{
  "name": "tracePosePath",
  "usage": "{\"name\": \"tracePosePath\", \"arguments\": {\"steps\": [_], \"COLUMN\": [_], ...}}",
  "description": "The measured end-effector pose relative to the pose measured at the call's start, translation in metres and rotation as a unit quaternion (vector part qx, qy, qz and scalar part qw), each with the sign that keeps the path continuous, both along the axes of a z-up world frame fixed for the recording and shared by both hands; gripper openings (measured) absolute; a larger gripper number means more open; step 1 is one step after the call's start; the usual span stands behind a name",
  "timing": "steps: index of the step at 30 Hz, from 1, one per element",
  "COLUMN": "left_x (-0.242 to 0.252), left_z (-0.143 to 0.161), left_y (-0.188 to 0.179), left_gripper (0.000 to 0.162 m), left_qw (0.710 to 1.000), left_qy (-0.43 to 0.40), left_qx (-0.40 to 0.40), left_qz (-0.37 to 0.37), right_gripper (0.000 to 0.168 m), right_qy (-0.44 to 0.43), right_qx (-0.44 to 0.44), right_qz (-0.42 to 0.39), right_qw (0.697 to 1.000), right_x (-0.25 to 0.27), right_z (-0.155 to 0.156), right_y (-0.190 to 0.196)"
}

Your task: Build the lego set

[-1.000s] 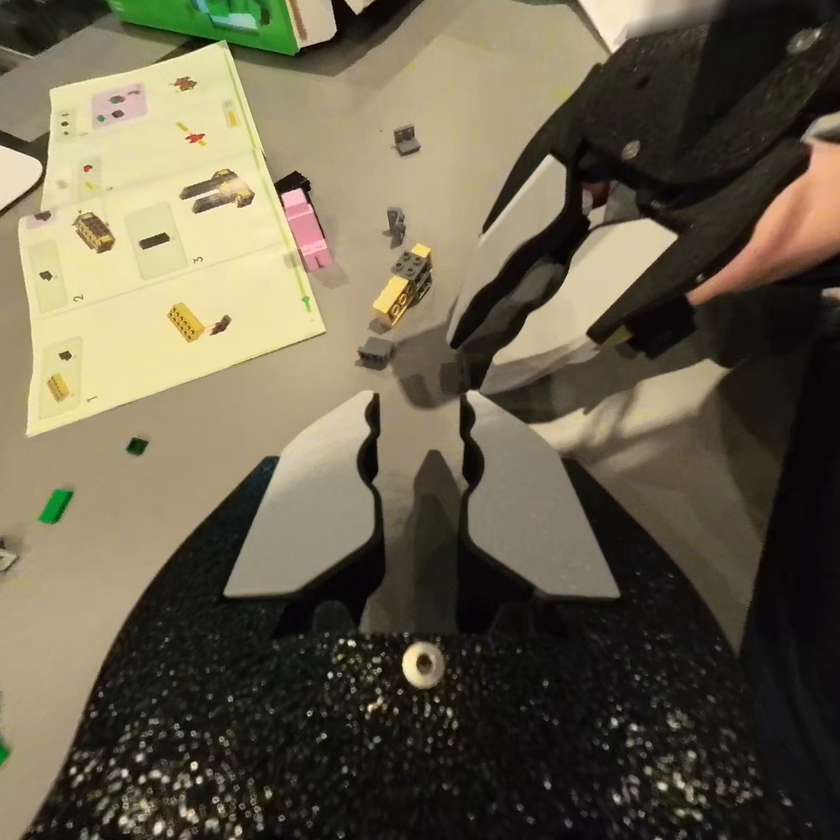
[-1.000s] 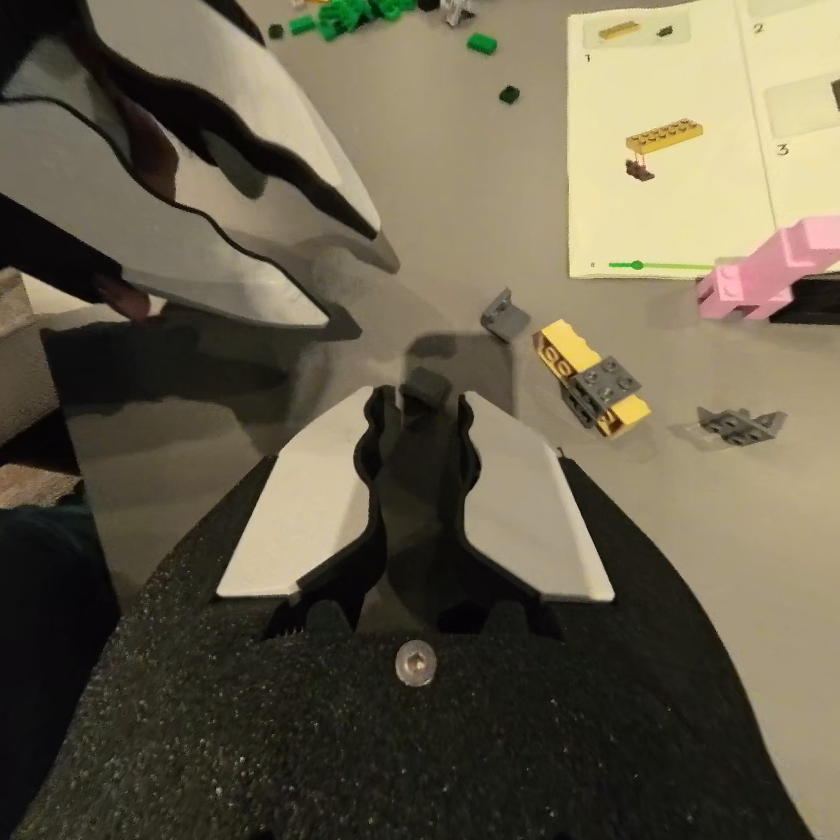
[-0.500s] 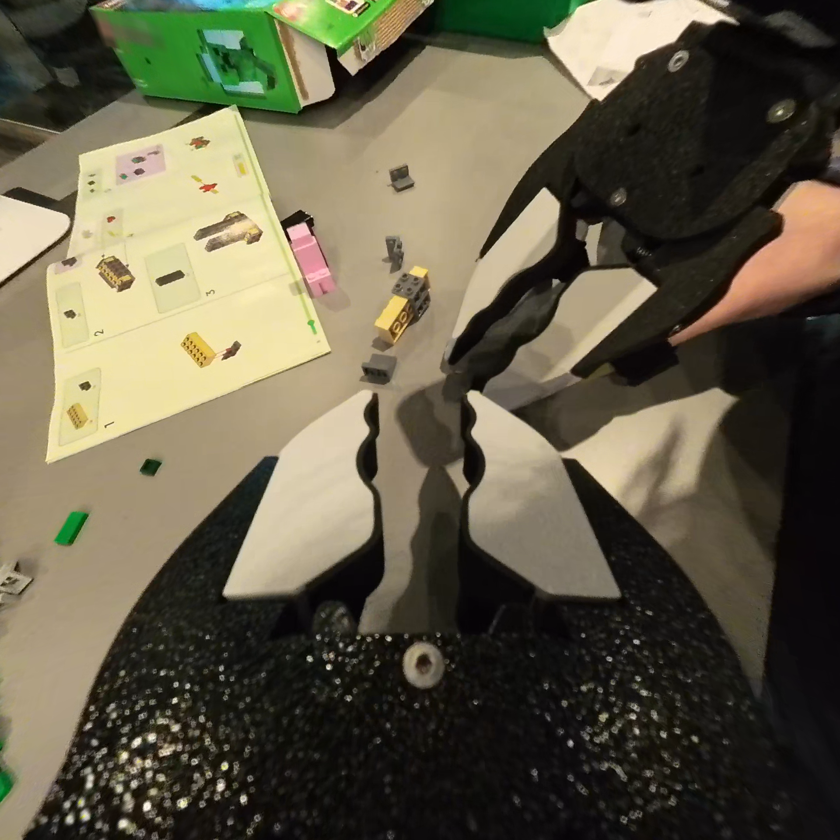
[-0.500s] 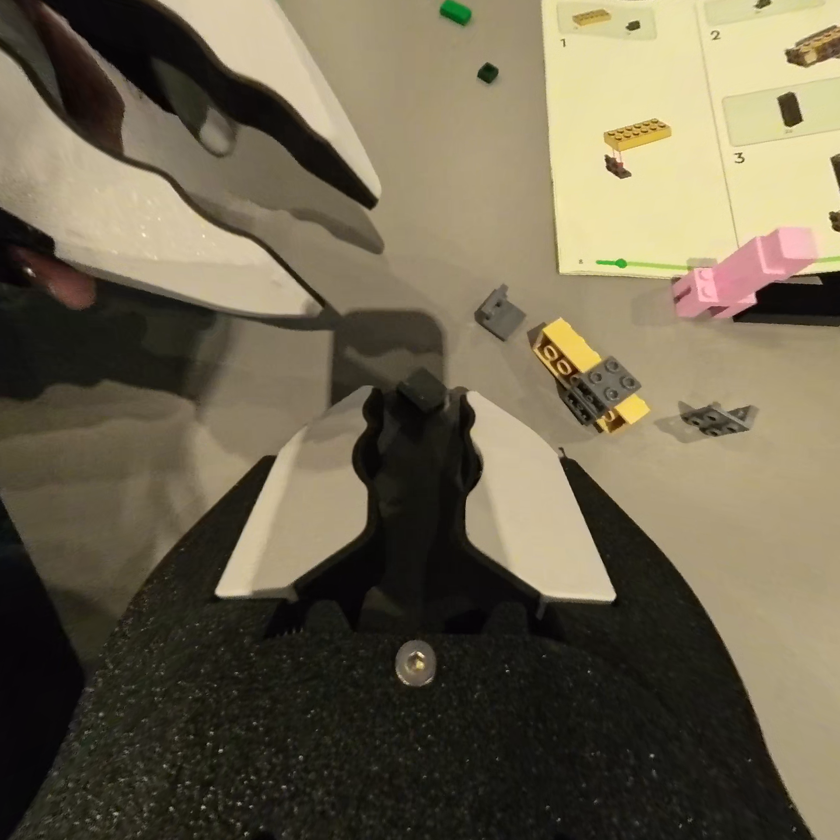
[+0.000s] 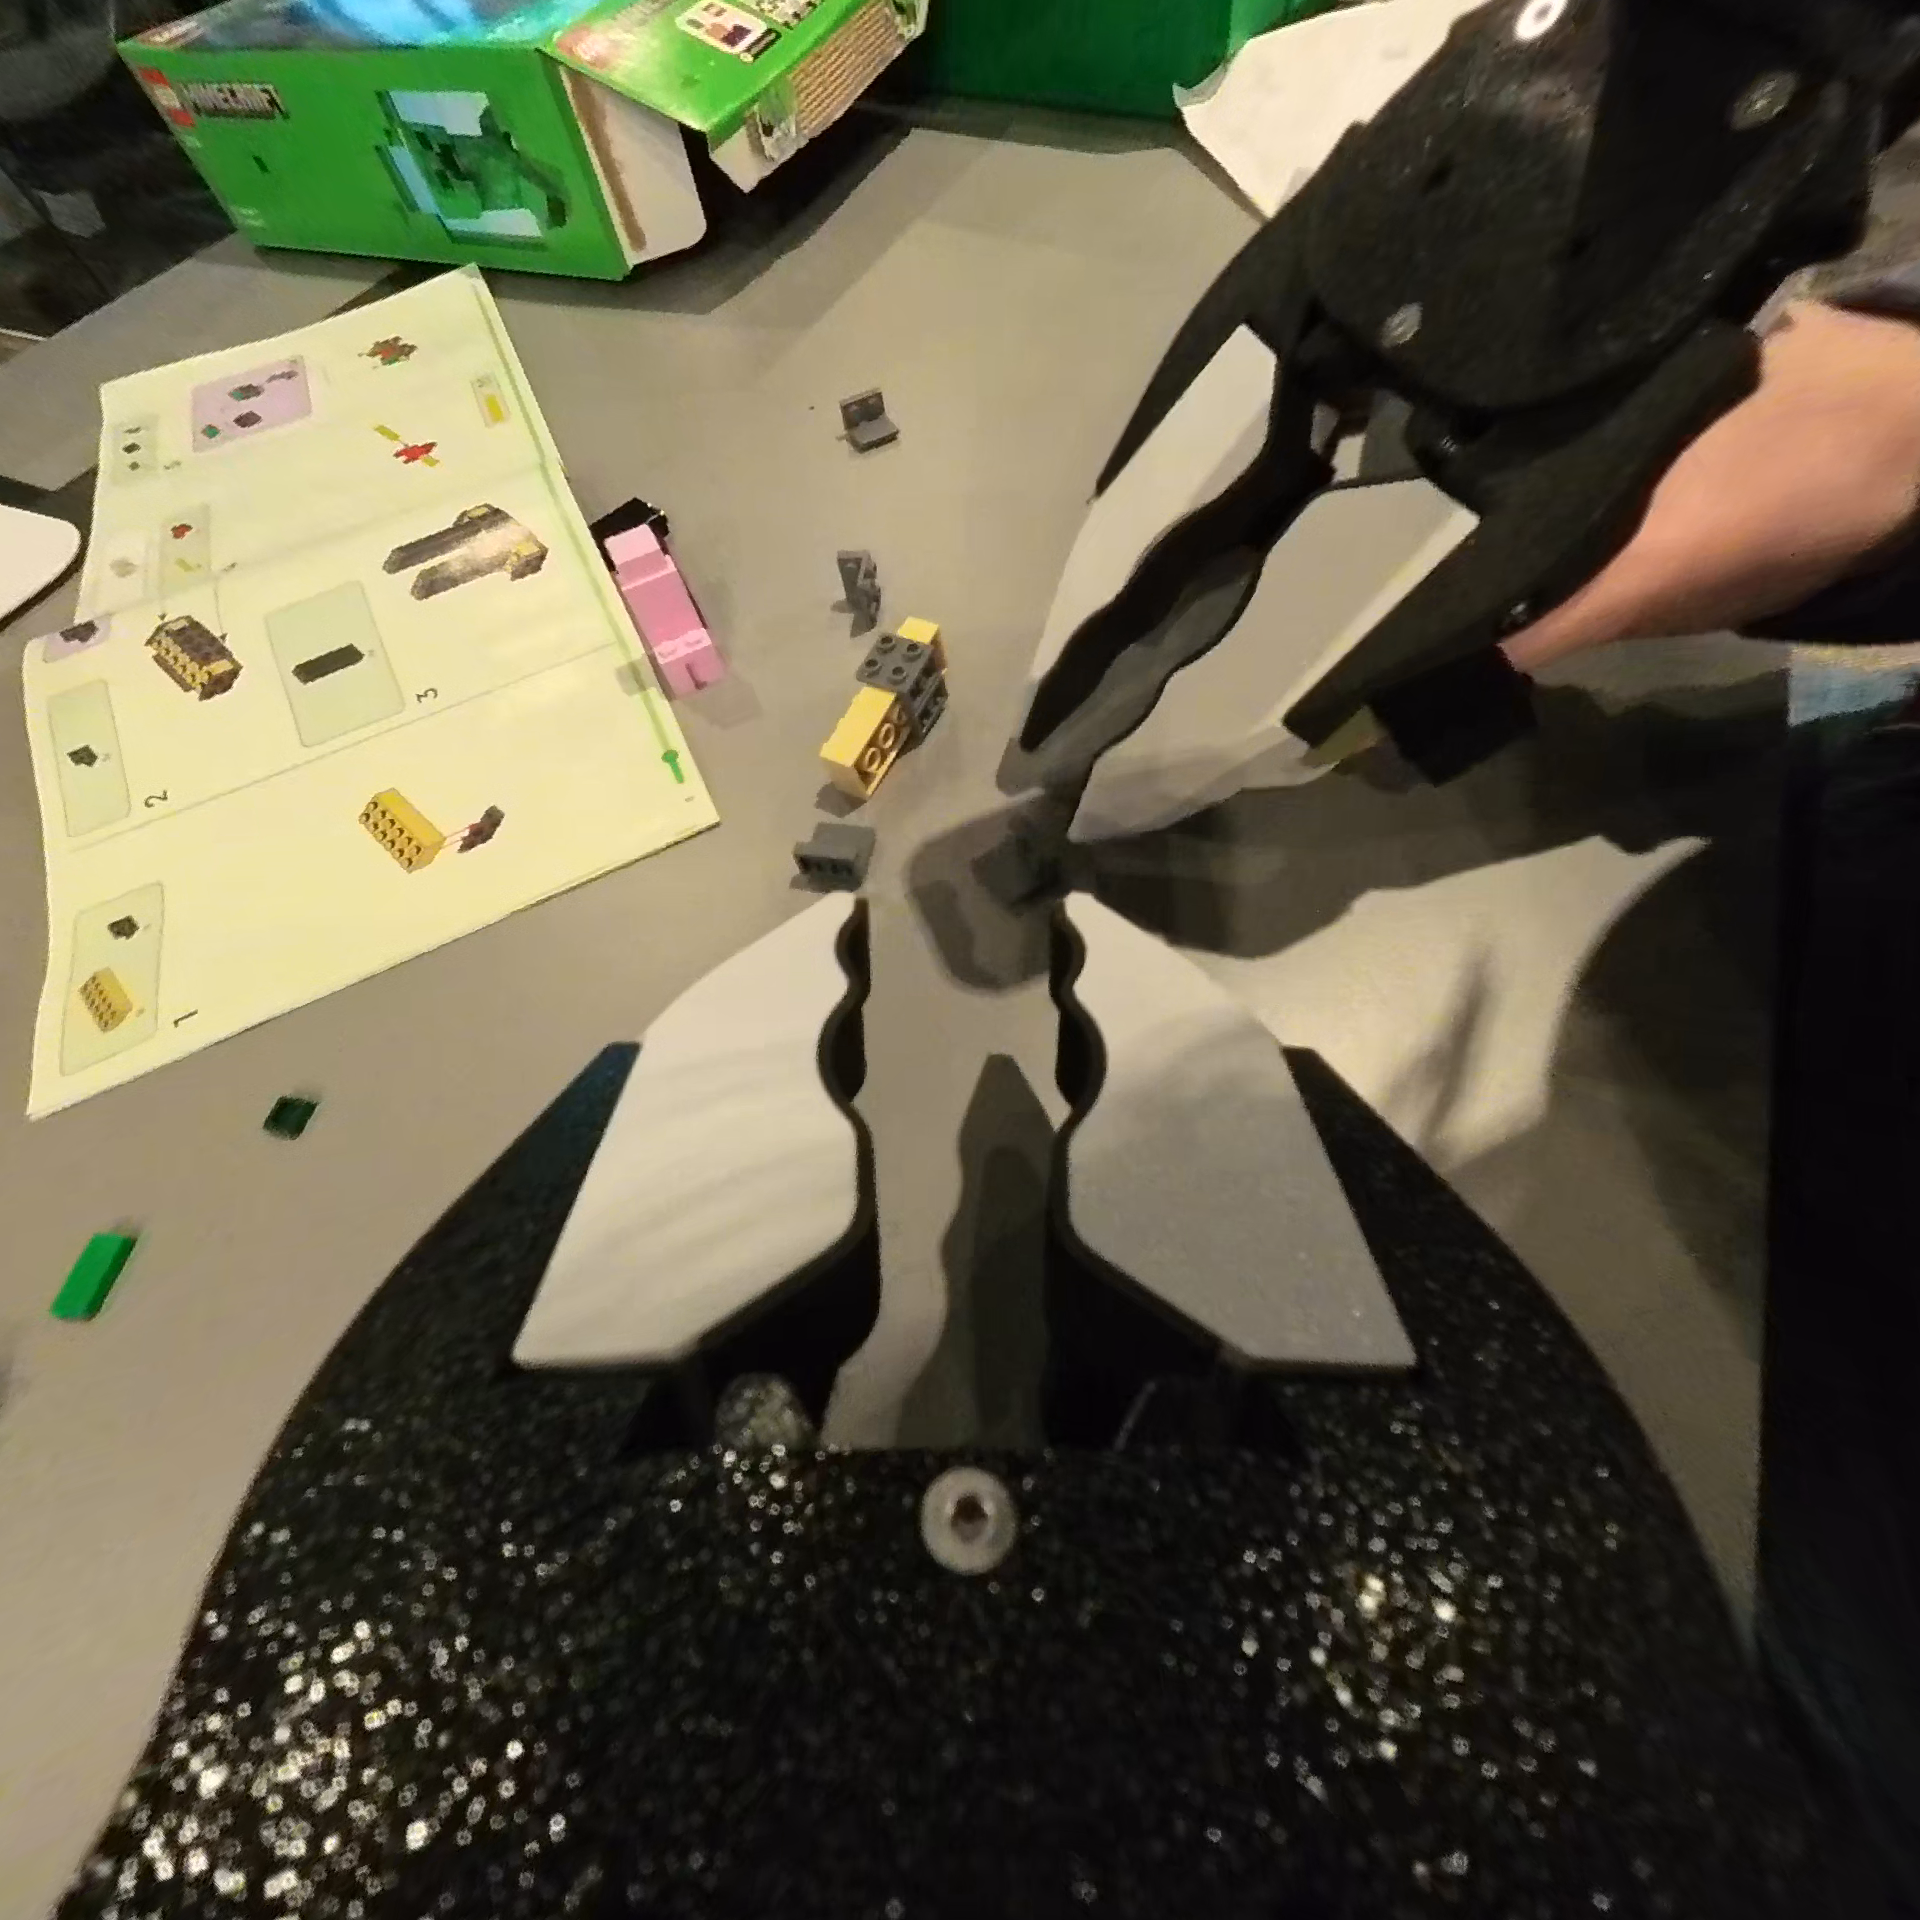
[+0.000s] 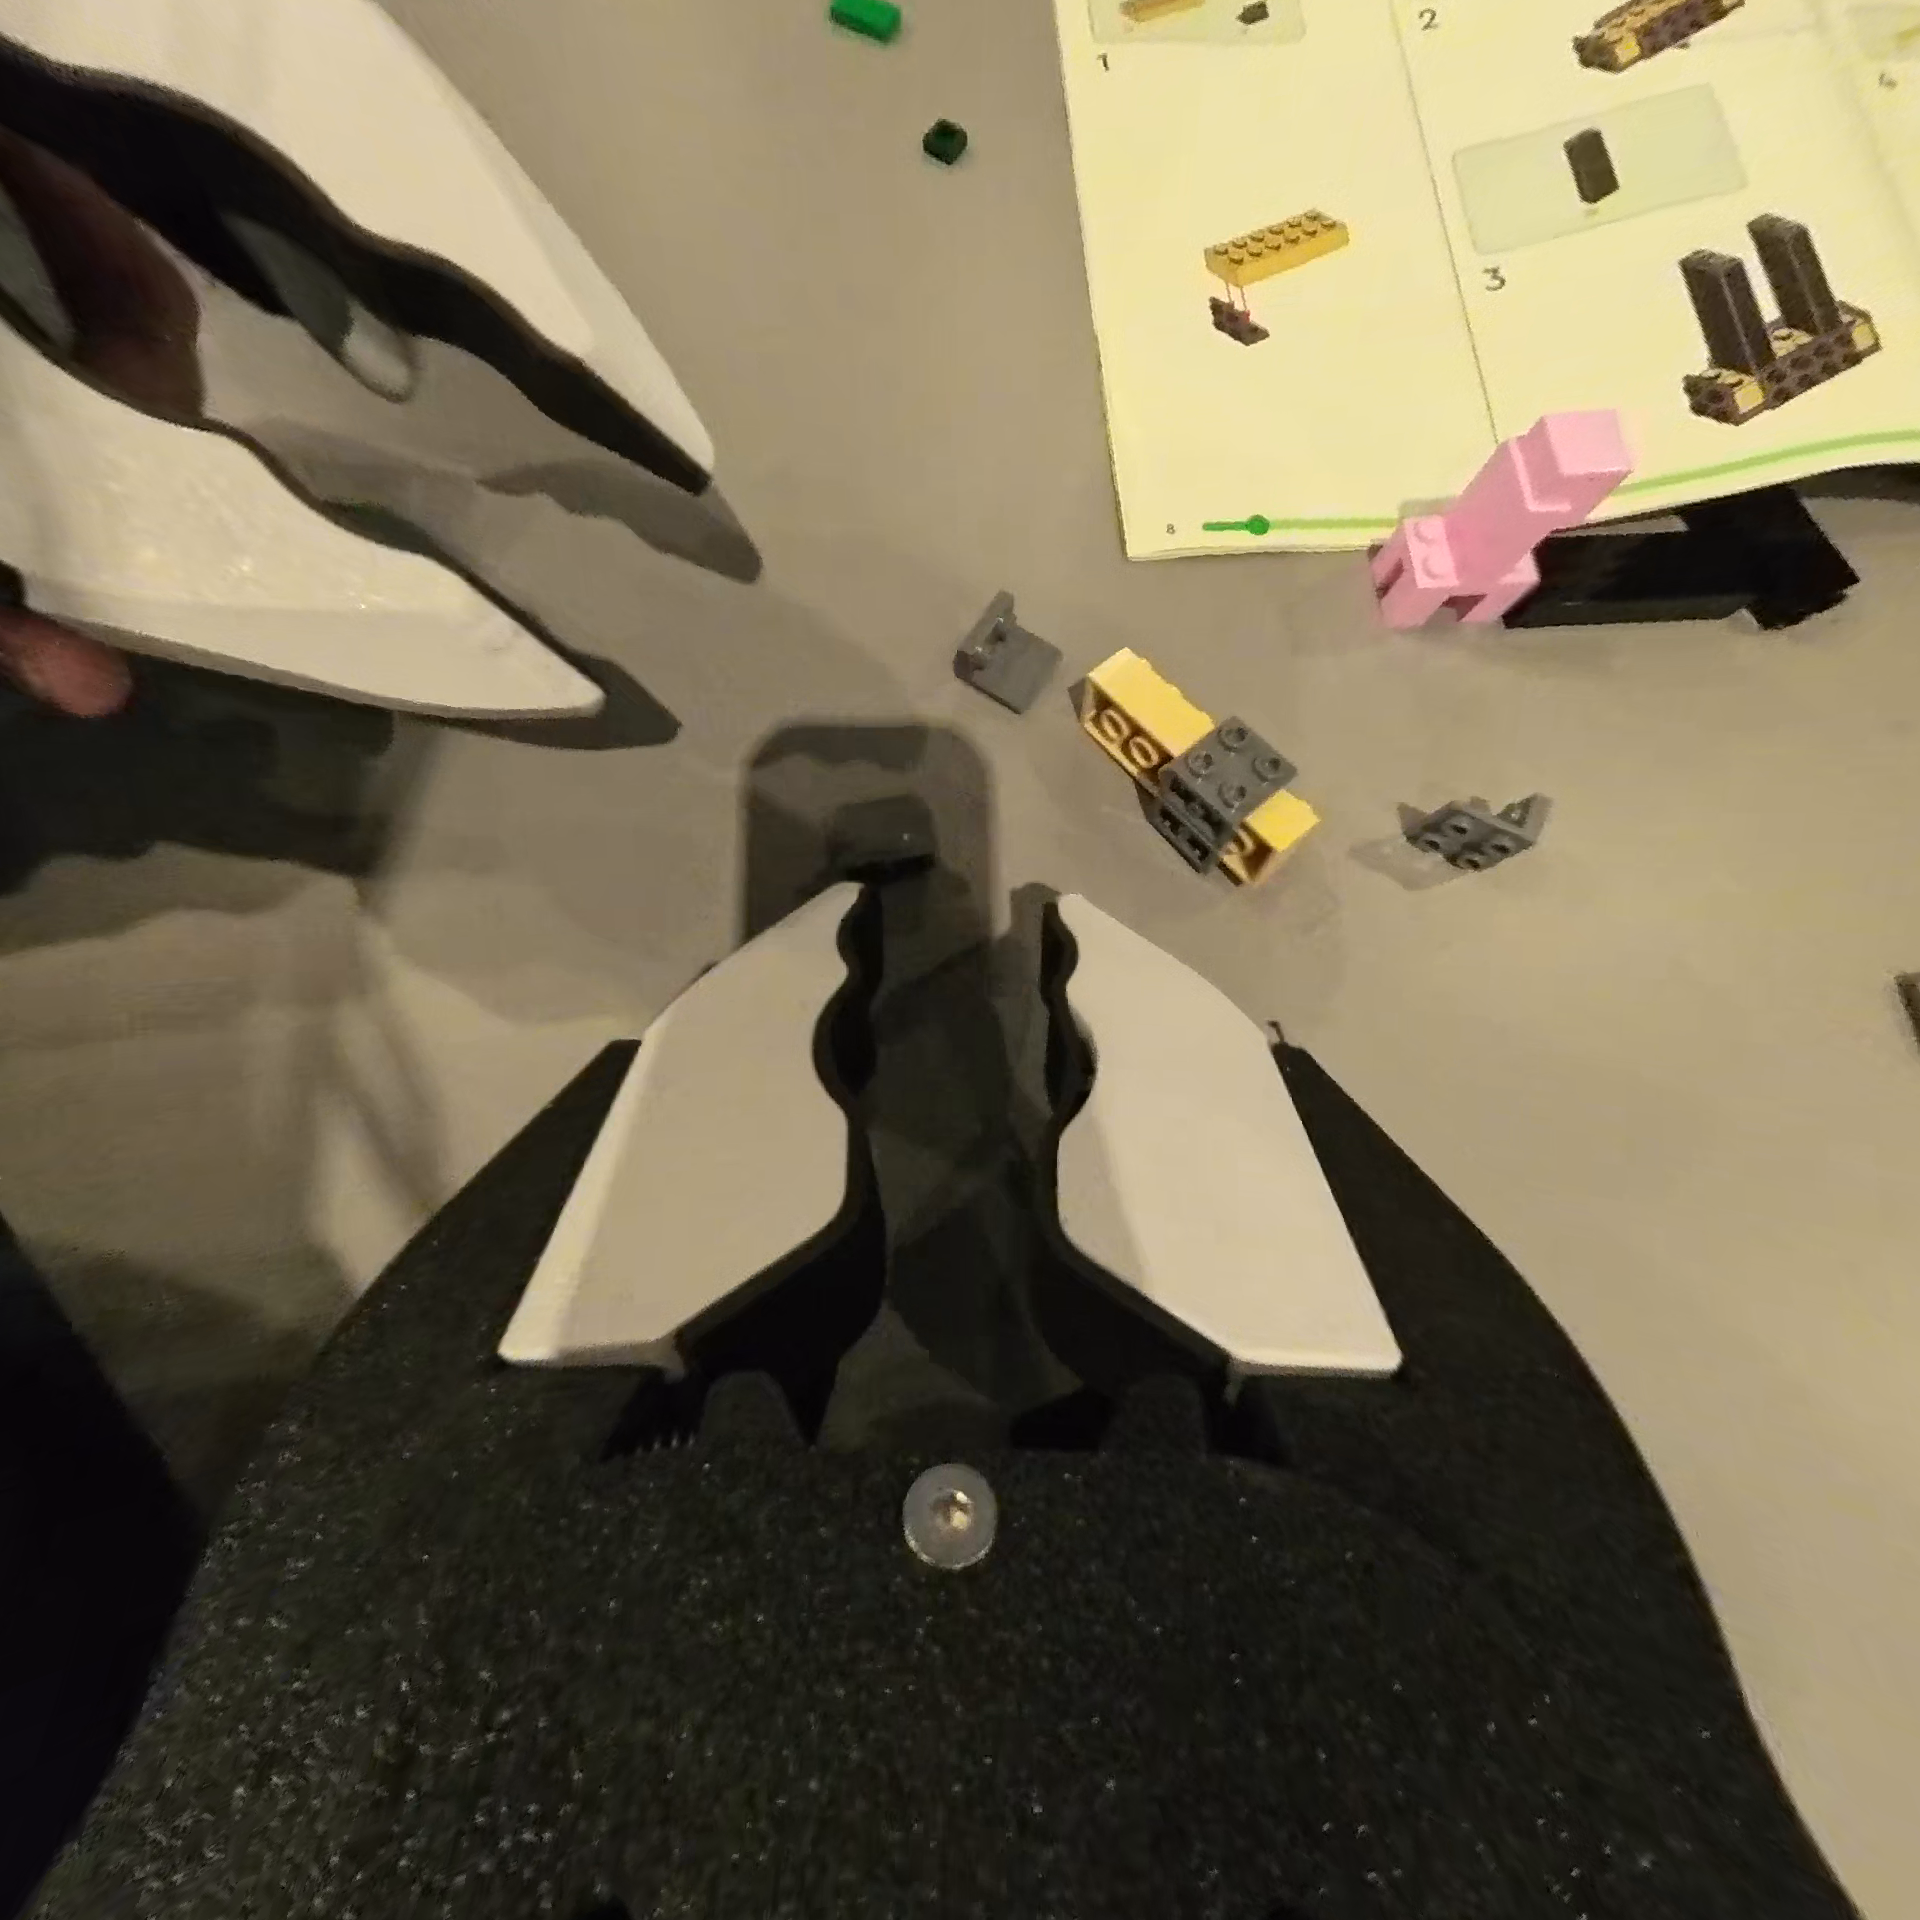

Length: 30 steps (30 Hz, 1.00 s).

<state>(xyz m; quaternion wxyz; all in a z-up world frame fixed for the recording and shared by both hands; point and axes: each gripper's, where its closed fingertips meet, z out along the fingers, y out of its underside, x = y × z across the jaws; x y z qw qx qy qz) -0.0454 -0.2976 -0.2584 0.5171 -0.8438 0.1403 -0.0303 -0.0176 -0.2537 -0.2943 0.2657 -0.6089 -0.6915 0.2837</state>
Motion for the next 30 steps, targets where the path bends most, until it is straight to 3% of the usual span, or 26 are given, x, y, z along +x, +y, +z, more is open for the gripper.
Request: {"name": "tracePosePath", "arguments": {"steps": [7,14,24,30], "left_x": [0.006,0.007,0.007,0.002], "left_z": [-0.006,-0.007,0.003,0.014], "left_y": [0.001,0.003,0.017,0.031], "left_gripper": [0.032,0.031,0.024,0.033], "left_qw": [1.0,1.0,0.997,0.991], "left_qy": [0.011,0.015,0.066,0.089], "left_qx": [-0.014,-0.006,0.042,0.093], "left_qz": [-0.021,-0.018,-0.003,0.022], "right_gripper": [0.031,0.019,0.016,0.016], "right_qy": [0.013,0.012,0.082,0.151], "right_qx": [-0.031,-0.008,-0.064,-0.193], "right_qz": [0.056,0.073,0.056,0.053], "right_qw": [0.998,0.997,0.993,0.968], "right_x": [-0.01,-0.012,-0.014,-0.016], "right_z": [-0.004,-0.006,0.026,0.055], "right_y": [-0.018,-0.02,-0.006,-0.012]}}
